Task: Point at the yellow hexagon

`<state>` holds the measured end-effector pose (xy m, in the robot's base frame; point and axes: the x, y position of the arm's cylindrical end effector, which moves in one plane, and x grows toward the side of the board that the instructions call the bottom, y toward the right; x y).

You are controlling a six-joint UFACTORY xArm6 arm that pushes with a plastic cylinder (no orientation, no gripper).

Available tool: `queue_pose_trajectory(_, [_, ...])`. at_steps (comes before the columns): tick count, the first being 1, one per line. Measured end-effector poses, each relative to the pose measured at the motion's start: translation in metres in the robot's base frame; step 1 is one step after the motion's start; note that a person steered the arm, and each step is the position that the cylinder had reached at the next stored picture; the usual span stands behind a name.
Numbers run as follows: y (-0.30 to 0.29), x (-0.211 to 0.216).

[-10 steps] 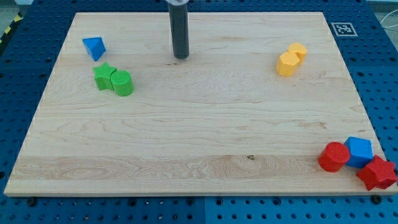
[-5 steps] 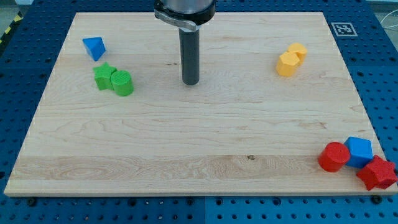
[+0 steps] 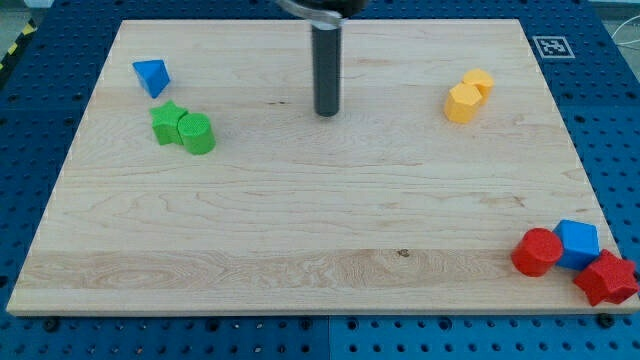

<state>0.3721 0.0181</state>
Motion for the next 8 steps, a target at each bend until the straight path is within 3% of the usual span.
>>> queue_pose_trajectory(3, [0.095,-0.064])
queue_pose_trajectory(5, [0.135,-0.048])
queue_pose_trajectory(8, [0.138,-0.01])
